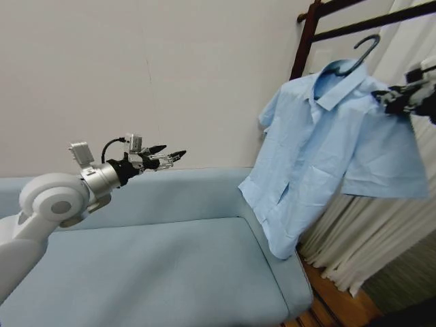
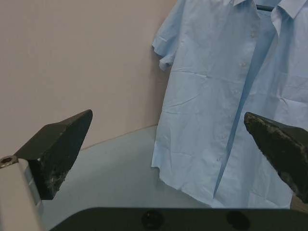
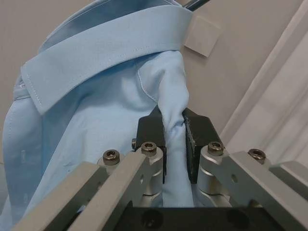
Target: Pick up the clothes from the sofa and hang them on the clothes hanger.
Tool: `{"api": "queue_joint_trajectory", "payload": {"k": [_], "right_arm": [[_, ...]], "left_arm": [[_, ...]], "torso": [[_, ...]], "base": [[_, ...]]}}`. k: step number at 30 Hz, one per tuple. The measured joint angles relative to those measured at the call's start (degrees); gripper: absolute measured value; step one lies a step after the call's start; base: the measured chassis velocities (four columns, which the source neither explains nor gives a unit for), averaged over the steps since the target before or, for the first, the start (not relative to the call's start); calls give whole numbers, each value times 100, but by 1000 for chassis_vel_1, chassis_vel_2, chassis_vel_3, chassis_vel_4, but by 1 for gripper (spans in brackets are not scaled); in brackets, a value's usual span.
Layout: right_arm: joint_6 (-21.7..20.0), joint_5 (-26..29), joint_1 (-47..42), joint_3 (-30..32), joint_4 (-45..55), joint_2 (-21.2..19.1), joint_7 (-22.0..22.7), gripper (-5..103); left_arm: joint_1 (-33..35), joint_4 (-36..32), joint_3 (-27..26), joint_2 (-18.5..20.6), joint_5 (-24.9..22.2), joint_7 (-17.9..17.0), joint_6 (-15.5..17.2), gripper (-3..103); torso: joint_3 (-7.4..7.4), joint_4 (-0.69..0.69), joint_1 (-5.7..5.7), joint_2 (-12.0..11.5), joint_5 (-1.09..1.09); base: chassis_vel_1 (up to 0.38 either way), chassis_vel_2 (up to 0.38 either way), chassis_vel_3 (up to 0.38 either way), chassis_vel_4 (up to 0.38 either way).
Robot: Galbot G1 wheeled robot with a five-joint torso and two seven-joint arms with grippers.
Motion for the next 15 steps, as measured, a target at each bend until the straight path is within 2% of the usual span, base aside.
{"api": "queue_joint_trajectory", "payload": {"k": [3, 4, 7, 10, 12, 15], "right_arm": [[-49, -449, -51, -58, -282, 243, -121, 9], [-49, -449, -51, -58, -282, 243, -121, 9], [-93, -772, 51, -57, -613, 393, -485, 9], [-98, -575, 201, -77, -745, 523, -484, 9], [-97, -170, 311, -112, -802, 709, -199, 9], [-94, -67, 310, -140, -808, 799, -61, 9]], "left_arm": [[-36, 50, 56, 105, -15, 9, -3, 100], [-36, 50, 56, 105, -15, 9, -3, 100], [-111, 87, 135, 117, -26, 5, 2, 100], [-147, 90, 175, 94, -27, -2, 4, 100], [-165, 89, 194, 84, -27, -9, 7, 100], [-191, 89, 194, 99, -30, -10, 8, 100]], "torso": [[0, -3, 0, 0, 1], [0, -3, 0, 0, 1], [0, -6, 0, 0, 2], [0, -7, 0, 0, 2], [0, -5, 0, 0, 0], [0, -1, 0, 0, 0]], "base": [[0, 0, 0, 0], [0, 0, 0, 0], [0, 0, 0, 0], [0, 0, 0, 0], [0, 0, 0, 0], [0, 0, 0, 0]]}}
